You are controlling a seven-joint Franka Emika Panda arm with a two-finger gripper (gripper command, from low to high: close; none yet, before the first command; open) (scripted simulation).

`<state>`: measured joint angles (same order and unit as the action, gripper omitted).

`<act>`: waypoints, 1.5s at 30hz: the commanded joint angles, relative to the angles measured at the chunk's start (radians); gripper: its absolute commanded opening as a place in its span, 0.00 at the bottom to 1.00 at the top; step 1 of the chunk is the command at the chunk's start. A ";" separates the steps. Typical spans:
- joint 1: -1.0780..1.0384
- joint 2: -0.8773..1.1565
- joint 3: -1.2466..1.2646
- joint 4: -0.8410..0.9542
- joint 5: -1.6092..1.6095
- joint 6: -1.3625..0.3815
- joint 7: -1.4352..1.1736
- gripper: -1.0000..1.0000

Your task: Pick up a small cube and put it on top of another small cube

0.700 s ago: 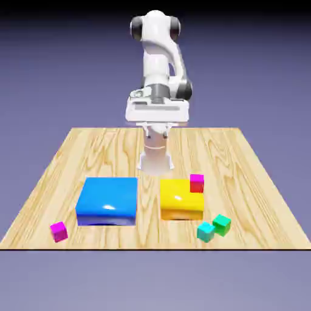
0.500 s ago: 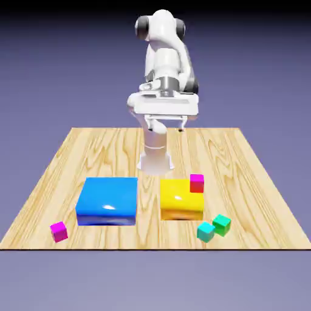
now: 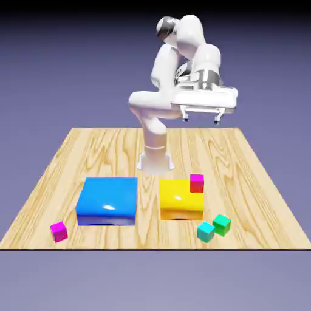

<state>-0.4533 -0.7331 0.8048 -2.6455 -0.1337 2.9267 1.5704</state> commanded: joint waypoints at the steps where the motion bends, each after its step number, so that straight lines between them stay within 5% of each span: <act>1: -0.021 -0.007 0.036 0.007 -0.006 -0.005 0.037 0.50; 35: -0.726 -0.255 1.256 0.257 -0.209 -0.172 1.295 0.50; 41: -0.878 -0.388 1.337 0.321 -0.197 -0.052 1.324 0.50; 42: -0.878 -0.388 1.337 0.321 -0.197 -0.052 1.324 0.00; 45: -0.805 -0.324 1.298 0.290 -0.203 -0.109 1.310 0.00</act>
<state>-1.2586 -1.0576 2.1031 -2.3551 -0.3363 2.8184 2.8802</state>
